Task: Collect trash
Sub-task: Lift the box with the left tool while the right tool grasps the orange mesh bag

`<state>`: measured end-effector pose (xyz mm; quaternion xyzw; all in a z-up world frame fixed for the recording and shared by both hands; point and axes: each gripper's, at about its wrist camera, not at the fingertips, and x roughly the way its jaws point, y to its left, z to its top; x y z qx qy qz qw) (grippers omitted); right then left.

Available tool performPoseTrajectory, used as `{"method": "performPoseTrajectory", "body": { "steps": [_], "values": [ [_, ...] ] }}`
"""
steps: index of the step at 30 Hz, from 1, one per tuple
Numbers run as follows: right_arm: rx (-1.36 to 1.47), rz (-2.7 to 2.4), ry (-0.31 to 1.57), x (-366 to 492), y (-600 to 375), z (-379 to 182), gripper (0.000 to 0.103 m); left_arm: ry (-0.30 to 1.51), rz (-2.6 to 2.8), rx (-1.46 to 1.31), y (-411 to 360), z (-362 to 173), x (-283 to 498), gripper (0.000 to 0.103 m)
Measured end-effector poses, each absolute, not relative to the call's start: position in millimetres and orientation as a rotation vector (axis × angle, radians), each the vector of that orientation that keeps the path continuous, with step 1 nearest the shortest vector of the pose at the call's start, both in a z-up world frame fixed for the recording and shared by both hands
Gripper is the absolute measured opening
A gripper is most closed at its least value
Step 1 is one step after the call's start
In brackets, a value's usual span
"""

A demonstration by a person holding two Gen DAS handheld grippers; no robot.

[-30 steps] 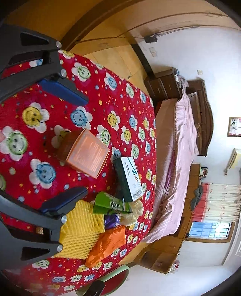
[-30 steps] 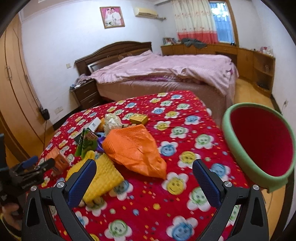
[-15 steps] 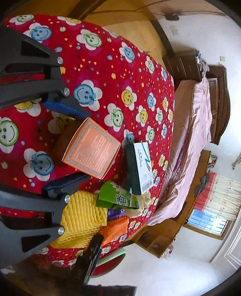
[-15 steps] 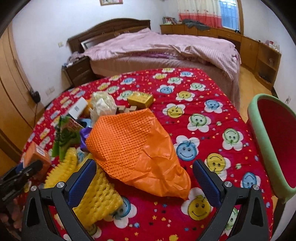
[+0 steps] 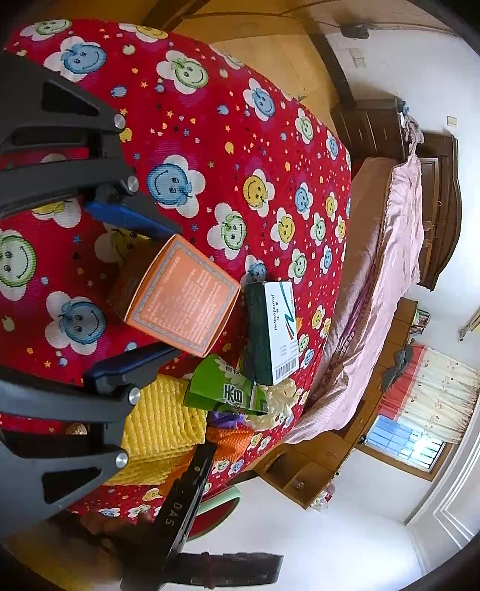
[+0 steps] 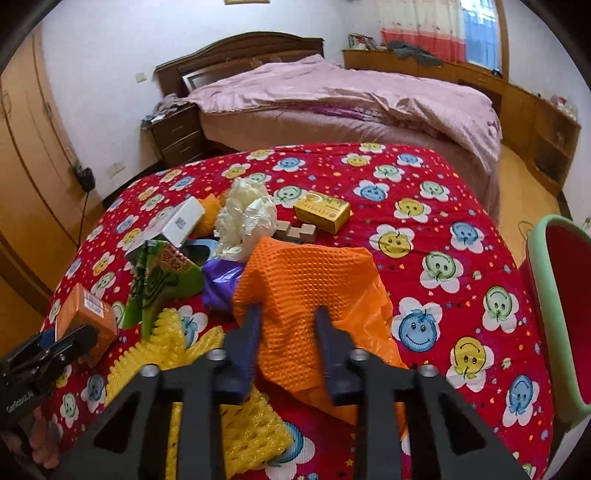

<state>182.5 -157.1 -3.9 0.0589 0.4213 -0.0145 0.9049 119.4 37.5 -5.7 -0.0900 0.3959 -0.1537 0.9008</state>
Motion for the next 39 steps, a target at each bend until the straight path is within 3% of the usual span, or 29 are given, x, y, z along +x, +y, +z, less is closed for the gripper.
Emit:
{"method": "performPoseTrajectory", "body": {
  "steps": [5,17,19,23,26,30,39],
  "values": [
    [0.119,-0.036,0.811,162.6,-162.1,15.0,0.005,0.795,-0.313,-0.183,33.6,7.2,108.2,0.058],
    [0.204,-0.066,0.736,120.5,-191.7,50.6,0.004,0.723,-0.337,-0.164,10.6,48.6,80.2,0.058],
    [0.228,-0.079,0.763,121.3,-196.2,45.3,0.012,0.717,-0.323,-0.155,8.0,50.7,76.7,0.058],
    [0.273,-0.077,0.804,124.3,-201.3,33.6,0.053,0.718,-0.291,-0.146,7.1,49.3,76.4,0.058],
    [0.284,-0.078,0.825,130.8,-201.4,25.8,0.056,0.725,-0.269,-0.144,8.5,45.4,78.3,0.058],
    [0.265,-0.081,0.866,144.3,-196.3,14.4,0.069,0.745,-0.253,-0.163,11.7,37.3,88.1,0.058],
    [0.166,-0.082,0.953,174.3,-170.4,-13.0,0.073,0.763,-0.249,-0.163,10.5,28.4,101.8,0.058]
  ]
}}
